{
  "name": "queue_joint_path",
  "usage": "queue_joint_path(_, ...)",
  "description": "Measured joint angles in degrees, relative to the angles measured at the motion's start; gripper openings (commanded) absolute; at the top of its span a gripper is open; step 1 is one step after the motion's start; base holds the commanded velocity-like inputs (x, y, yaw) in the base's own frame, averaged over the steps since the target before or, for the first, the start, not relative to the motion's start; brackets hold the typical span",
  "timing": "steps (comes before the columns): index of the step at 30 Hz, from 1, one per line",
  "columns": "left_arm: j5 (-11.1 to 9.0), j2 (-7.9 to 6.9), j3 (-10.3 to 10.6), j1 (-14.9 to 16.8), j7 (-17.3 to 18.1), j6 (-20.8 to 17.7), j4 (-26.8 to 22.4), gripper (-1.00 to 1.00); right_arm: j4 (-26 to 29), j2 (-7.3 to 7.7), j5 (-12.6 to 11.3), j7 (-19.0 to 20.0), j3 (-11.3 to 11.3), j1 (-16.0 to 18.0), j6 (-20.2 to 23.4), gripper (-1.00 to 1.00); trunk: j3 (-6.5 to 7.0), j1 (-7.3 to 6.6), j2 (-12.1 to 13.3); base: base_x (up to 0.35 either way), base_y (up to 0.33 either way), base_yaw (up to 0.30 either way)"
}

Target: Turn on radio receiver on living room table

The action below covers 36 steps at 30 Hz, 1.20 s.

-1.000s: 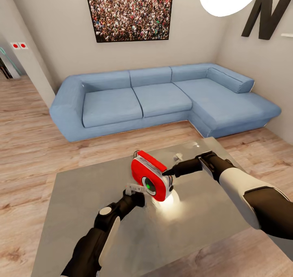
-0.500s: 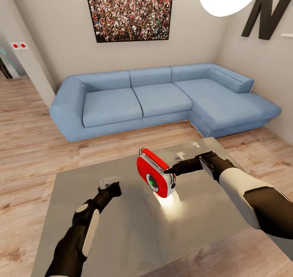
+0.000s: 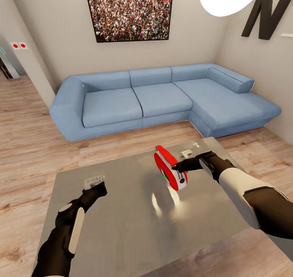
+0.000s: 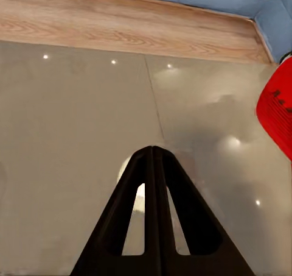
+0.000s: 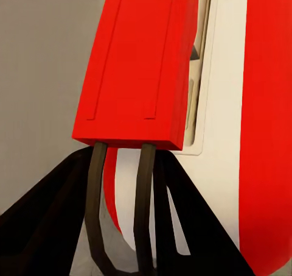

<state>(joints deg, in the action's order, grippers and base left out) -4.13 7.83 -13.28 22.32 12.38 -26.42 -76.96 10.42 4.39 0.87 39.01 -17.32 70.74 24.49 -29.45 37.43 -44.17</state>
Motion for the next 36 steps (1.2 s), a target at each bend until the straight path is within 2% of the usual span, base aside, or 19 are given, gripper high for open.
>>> queue_joint_path(3, -0.03, -0.42, -0.02, 0.01, -1.05, -1.37, -0.03, -1.00, -0.01, -0.02, 0.15, -1.93, -0.05, 0.00, 0.12, -1.00, 0.00, 0.00, 0.00, 0.000, 0.000, 0.000)
queue_joint_path(4, -0.05, -0.50, -0.01, 0.01, -1.66, -1.65, -0.03, -1.00, 0.00, -0.04, 0.13, -3.32, 0.00, 0.01, 0.43, -1.00, 0.00, 0.00, 0.00, 0.000, 0.000, 0.000)
queue_joint_path(5, -0.10, -0.64, 0.00, 0.00, -2.34, -2.00, -0.03, -1.00, 0.01, -0.10, -0.38, -6.68, 0.34, 0.00, 1.85, -1.00, 0.00, 0.00, 0.00, 0.000, 0.000, 0.000)
queue_joint_path(6, -0.15, -0.72, 0.00, 0.00, -2.49, -2.13, -0.04, -1.00, -0.09, -0.11, 1.15, -8.41, -0.56, 0.00, 2.18, -1.00, 0.00, 0.00, 0.00, 0.000, 0.000, 0.000)
queue_joint_path(7, -0.22, -0.78, 0.00, 0.00, -2.57, -2.22, -0.07, -1.00, -0.08, -0.18, 0.54, -9.40, -0.38, -0.01, 2.80, -1.00, 0.00, 0.00, 0.00, 0.000, 0.000, 0.000)
queue_joint_path(9, -0.27, -0.84, 0.01, 0.00, -2.65, -2.33, -0.20, -1.00, 0.02, -0.29, -0.80, -10.33, 0.34, 0.00, 3.53, -1.00, 0.00, 0.00, 0.00, 0.000, 0.000, 0.000)
queue_joint_path(12, -0.22, -1.15, -0.11, 0.01, -2.70, -2.40, -0.87, -1.00, 0.00, -0.33, -0.56, -10.48, 0.18, -0.01, 3.74, -1.00, 0.00, 0.00, 0.00, 0.000, 0.000, 0.000)
queue_joint_path(16, -0.18, -1.47, -0.24, 0.00, -2.71, -2.39, -1.14, -1.00, -0.02, -0.29, -3.02, -4.66, 0.45, -0.01, 3.72, -1.00, 0.00, 0.00, 0.00, 0.000, 0.000, 0.000)
queue_joint_path(20, -0.20, -1.50, -0.20, 0.00, -2.71, -2.41, -1.17, -1.00, -0.12, 0.07, -3.64, 1.44, 0.32, -0.01, 3.02, -1.00, 0.00, 0.00, 0.00, 0.000, 0.000, 0.000)
queue_joint_path(21, -0.23, -1.50, -0.18, 0.00, -2.71, -2.41, -1.17, -1.00, -0.34, 0.16, -3.73, 3.67, 0.23, -0.02, 2.29, -1.00, 0.00, 0.00, 0.00, 0.000, 0.000, 0.000)
queue_joint_path(24, -0.26, -1.50, -0.17, 0.00, -2.71, -2.41, -1.17, -1.00, -2.08, 0.25, -3.43, 7.19, -0.12, -0.02, -1.64, -1.00, 0.00, 0.00, 0.00, 0.000, 0.000, 0.000)
queue_joint_path(27, -0.27, -1.50, -0.17, 0.00, -2.71, -2.41, -1.17, -1.00, -4.42, 0.27, -3.70, 8.18, 0.31, 0.00, -5.46, -1.00, 0.00, 0.00, 0.00, 0.000, 0.000, 0.000)
queue_joint_path(29, -0.27, -1.49, -0.13, 0.00, -2.71, -2.42, -1.18, -1.00, -6.36, 0.28, -3.39, 8.29, -1.07, -0.01, -8.54, -1.00, -0.01, 0.00, 0.00, 0.000, 0.000, 0.000)
queue_joint_path(32, -0.27, -1.43, -0.09, 0.00, -2.72, -2.41, -1.11, -1.00, -9.36, 0.27, -6.04, 8.34, 0.67, 0.00, -12.46, -1.00, 0.00, 0.00, 0.00, 0.000, 0.000, 0.000)
queue_joint_path(34, -0.27, -1.42, -0.07, 0.00, -2.71, -2.42, -1.10, -1.00, -11.69, 0.27, -6.79, 8.27, -1.27, -0.01, -15.82, -1.00, -0.01, 0.00, 0.00, 0.000, 0.000, 0.000)
queue_joint_path(36, -0.27, -1.37, 0.01, 0.00, -2.72, -2.41, -1.09, -1.00, -12.36, 0.27, -7.92, 8.36, 0.00, 0.00, -17.53, -1.00, 0.00, 0.00, 0.00, 0.000, 0.000, 0.000)
